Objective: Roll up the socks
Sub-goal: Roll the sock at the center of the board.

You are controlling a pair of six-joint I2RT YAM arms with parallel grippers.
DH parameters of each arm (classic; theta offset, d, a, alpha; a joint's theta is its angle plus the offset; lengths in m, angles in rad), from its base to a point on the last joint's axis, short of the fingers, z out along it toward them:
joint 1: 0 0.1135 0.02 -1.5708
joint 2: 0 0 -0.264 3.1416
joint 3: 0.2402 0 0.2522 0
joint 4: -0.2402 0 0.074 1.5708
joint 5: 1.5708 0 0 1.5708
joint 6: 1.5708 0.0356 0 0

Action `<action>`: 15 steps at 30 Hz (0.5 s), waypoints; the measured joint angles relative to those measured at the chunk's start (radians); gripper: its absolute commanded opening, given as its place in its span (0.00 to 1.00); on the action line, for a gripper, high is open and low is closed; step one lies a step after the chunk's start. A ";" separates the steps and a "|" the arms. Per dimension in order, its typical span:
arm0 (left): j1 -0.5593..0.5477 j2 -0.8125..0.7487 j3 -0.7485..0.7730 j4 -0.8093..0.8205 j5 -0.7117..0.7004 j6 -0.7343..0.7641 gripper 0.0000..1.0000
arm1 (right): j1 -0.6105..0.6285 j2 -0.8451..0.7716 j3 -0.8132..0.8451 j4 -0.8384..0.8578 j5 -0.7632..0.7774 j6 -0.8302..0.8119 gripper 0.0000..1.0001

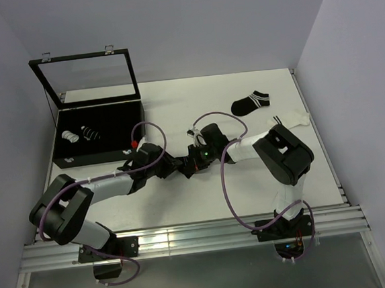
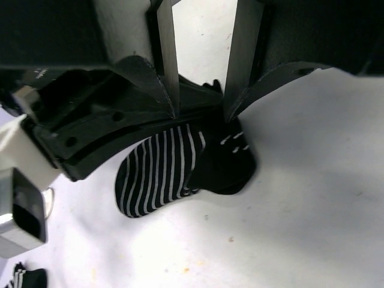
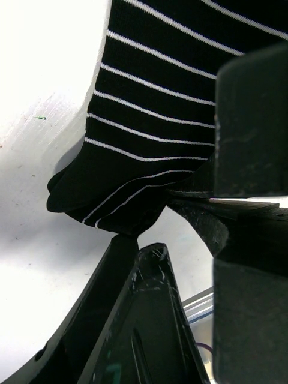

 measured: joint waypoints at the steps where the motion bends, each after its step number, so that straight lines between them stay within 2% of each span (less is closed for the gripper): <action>1: 0.000 0.002 0.005 0.004 0.001 0.000 0.40 | 0.000 0.000 0.000 0.000 0.000 0.000 0.00; 15: 0.002 0.064 0.024 0.023 0.008 -0.001 0.39 | -0.003 0.000 0.000 -0.004 -0.004 0.000 0.00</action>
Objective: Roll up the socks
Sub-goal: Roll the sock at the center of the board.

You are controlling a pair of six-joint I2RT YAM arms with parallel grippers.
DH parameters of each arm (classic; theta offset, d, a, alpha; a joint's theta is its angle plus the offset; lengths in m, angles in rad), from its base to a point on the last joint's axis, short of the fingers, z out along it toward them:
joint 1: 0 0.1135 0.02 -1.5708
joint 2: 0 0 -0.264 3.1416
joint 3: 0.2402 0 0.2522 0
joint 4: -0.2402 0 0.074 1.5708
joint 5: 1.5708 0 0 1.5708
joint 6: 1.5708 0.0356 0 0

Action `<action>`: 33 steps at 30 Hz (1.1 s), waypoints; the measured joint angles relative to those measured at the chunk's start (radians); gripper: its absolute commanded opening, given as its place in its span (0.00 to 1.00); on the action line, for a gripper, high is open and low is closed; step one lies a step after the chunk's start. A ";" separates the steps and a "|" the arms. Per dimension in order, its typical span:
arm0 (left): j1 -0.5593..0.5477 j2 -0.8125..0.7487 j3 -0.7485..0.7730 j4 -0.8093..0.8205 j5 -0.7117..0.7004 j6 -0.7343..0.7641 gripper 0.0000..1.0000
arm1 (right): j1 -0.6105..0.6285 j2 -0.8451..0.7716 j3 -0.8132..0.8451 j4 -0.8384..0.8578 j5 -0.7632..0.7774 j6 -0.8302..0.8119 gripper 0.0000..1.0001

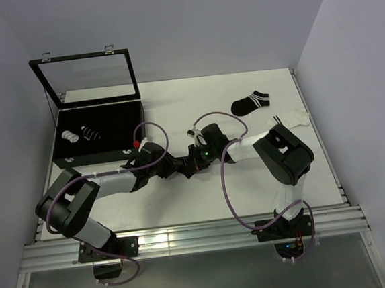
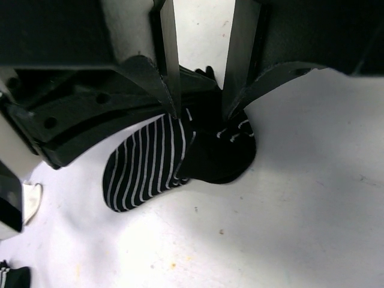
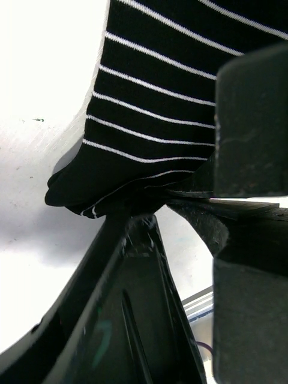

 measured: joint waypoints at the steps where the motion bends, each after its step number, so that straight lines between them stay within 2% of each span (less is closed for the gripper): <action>1: 0.000 0.006 0.000 0.001 0.000 0.000 0.39 | -0.001 0.000 0.000 0.000 -0.002 0.000 0.00; 7: 0.002 0.044 0.004 0.022 0.000 -0.008 0.38 | -0.003 0.002 0.000 0.000 -0.009 0.000 0.01; 11: 0.003 0.068 0.013 0.038 0.002 -0.024 0.38 | -0.003 0.002 0.000 0.000 -0.009 0.000 0.05; 15: 0.003 0.085 0.027 0.044 0.010 -0.036 0.39 | -0.003 0.002 0.000 0.000 -0.009 -0.001 0.04; 18: 0.004 0.075 0.027 0.040 0.012 -0.033 0.58 | -0.003 0.002 0.000 0.000 -0.010 -0.004 0.02; 21: 0.005 0.018 0.027 -0.023 -0.010 -0.009 0.71 | -0.003 0.002 0.000 -0.001 -0.010 -0.009 0.01; 22: 0.005 -0.015 0.029 -0.065 -0.029 0.008 0.72 | -0.003 0.002 0.000 -0.002 -0.010 -0.013 0.01; 27: 0.021 -0.152 0.068 -0.238 -0.101 0.089 0.65 | -0.003 0.002 0.016 -0.035 -0.009 -0.047 0.01; 30: 0.031 -0.166 0.089 -0.282 -0.111 0.120 0.59 | -0.003 0.002 0.030 -0.065 -0.009 -0.068 0.01; 33: 0.032 -0.144 0.091 -0.309 -0.103 0.135 0.57 | -0.003 0.002 0.040 -0.085 -0.008 -0.085 0.01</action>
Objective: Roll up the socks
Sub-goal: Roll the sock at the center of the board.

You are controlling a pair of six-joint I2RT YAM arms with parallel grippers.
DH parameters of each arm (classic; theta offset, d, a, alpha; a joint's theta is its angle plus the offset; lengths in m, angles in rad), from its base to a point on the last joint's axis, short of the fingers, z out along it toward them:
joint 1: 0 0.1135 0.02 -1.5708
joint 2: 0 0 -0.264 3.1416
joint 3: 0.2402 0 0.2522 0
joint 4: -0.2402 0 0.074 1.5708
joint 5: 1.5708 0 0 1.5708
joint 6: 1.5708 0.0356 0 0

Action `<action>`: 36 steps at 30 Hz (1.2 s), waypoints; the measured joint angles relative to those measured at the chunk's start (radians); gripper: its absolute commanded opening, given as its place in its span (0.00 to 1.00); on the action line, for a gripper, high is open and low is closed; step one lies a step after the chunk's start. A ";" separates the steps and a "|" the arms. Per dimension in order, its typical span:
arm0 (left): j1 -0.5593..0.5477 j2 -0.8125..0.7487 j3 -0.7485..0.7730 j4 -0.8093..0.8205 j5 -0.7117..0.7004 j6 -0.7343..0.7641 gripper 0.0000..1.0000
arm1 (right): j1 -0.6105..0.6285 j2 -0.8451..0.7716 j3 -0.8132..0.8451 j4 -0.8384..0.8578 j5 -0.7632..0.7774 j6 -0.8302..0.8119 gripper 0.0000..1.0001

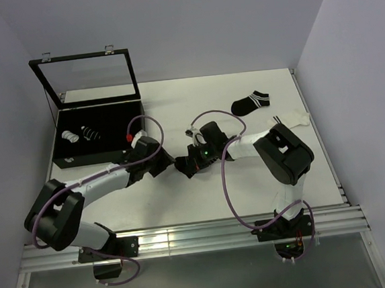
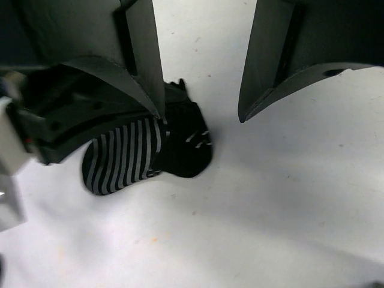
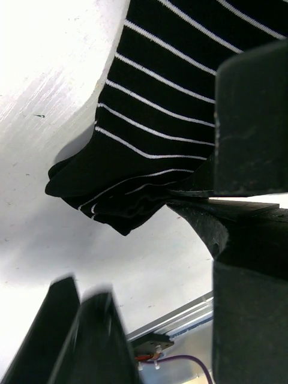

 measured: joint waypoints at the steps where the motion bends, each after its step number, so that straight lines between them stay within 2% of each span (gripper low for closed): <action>1: 0.000 0.021 0.004 -0.012 0.009 0.001 0.57 | 0.000 0.000 0.003 -0.006 0.000 -0.005 0.01; 11: 0.000 0.173 0.107 -0.047 0.107 -0.011 0.62 | 0.000 0.000 0.014 -0.032 0.002 -0.032 0.01; 17: 0.001 0.232 0.156 -0.077 0.141 -0.028 0.55 | 0.000 0.000 0.014 -0.032 0.002 -0.032 0.01; 23: 0.002 0.285 0.197 -0.121 0.163 -0.036 0.44 | 0.000 0.000 0.014 -0.031 0.003 -0.032 0.01; 26: 0.003 0.295 0.211 -0.150 0.162 -0.040 0.35 | 0.001 0.000 0.014 -0.029 0.005 -0.036 0.02; 30: 0.008 0.299 0.230 -0.196 0.161 -0.034 0.17 | 0.005 0.000 0.011 -0.018 0.014 -0.042 0.03; 31: 0.010 0.299 0.238 -0.208 0.161 -0.031 0.16 | 0.006 -0.002 0.008 -0.011 0.018 -0.043 0.04; 36: 0.014 0.300 0.259 -0.241 0.169 -0.025 0.03 | 0.023 -0.061 -0.070 0.069 0.081 -0.050 0.22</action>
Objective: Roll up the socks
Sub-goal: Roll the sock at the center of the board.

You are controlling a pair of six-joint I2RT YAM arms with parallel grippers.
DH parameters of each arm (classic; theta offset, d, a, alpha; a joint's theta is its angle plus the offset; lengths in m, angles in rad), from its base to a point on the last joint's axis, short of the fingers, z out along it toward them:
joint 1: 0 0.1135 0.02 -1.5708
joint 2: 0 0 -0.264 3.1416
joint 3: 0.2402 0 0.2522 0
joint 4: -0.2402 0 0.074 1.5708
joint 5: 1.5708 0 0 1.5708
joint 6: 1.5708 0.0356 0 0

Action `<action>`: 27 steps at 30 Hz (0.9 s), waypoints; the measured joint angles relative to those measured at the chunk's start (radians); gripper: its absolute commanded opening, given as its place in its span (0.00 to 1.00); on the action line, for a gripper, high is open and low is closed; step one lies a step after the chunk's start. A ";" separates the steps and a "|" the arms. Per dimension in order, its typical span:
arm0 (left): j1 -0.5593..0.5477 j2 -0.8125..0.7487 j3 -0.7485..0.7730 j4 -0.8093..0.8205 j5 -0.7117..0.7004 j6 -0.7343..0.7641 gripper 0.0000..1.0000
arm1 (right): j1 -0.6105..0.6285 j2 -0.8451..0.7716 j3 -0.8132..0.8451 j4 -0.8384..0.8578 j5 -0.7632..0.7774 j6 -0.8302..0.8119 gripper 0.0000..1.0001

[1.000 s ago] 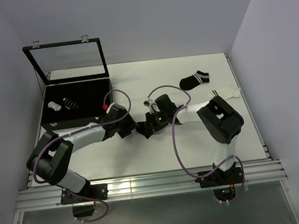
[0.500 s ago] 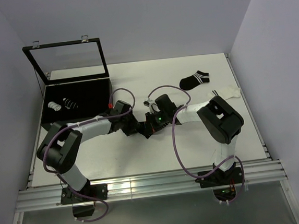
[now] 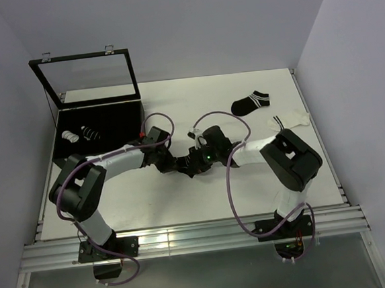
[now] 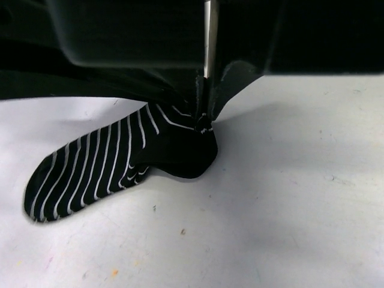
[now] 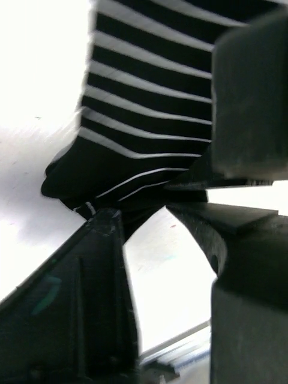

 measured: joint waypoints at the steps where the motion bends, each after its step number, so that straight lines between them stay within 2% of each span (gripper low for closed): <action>1: 0.000 0.002 0.001 -0.005 0.003 0.001 0.01 | 0.005 -0.022 -0.026 0.022 0.018 -0.001 0.27; 7: 0.005 0.027 0.015 -0.044 0.017 0.011 0.00 | 0.069 -0.178 -0.166 0.106 0.190 -0.012 0.41; 12: 0.008 0.051 0.051 -0.086 0.031 0.028 0.00 | 0.171 -0.246 -0.195 0.168 0.332 -0.050 0.45; 20: 0.010 0.083 0.103 -0.145 0.039 0.053 0.00 | 0.303 -0.241 -0.193 0.232 0.558 -0.133 0.49; 27: 0.012 0.097 0.126 -0.171 0.047 0.066 0.01 | 0.358 -0.145 -0.158 0.232 0.689 -0.187 0.49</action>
